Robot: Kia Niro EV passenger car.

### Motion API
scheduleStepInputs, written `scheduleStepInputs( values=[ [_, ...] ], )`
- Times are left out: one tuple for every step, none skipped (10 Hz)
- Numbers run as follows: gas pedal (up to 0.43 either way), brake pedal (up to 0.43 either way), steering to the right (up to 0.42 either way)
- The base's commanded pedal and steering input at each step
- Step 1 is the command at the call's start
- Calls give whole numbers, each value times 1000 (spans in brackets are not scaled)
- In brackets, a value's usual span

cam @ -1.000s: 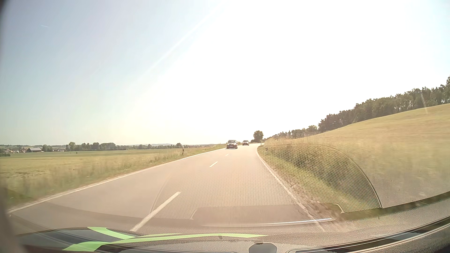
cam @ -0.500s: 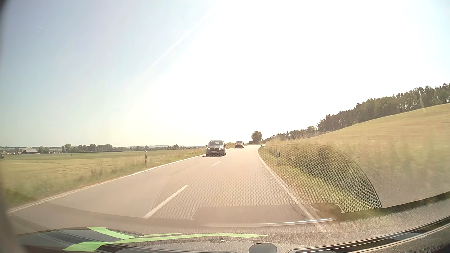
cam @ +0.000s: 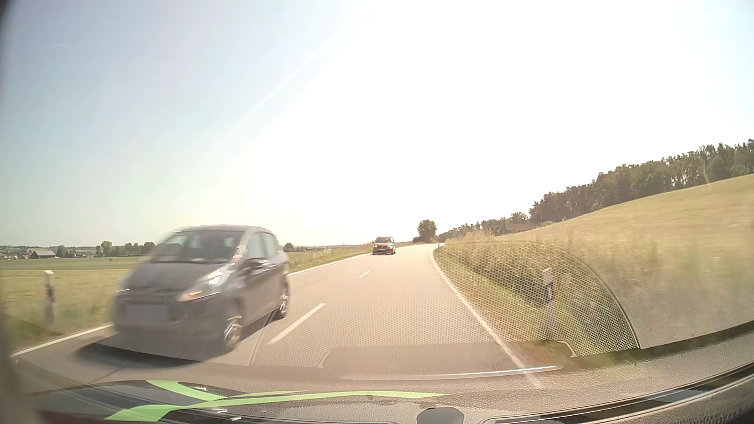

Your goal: Follow the waypoints while adhering to traffic rules and regulations

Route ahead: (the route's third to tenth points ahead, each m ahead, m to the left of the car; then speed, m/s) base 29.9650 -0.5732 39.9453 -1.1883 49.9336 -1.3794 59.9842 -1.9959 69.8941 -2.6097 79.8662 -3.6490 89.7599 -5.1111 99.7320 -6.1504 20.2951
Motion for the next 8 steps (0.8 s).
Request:
scheduleStepInputs(
  values=[
    [280, 0, 4],
    [248, 0, 4],
    [240, 0, 4],
    [228, 0, 4],
    [228, 0, 4],
    [240, 0, 4],
    [240, 0, 4],
    [248, 0, 4]
  ],
)
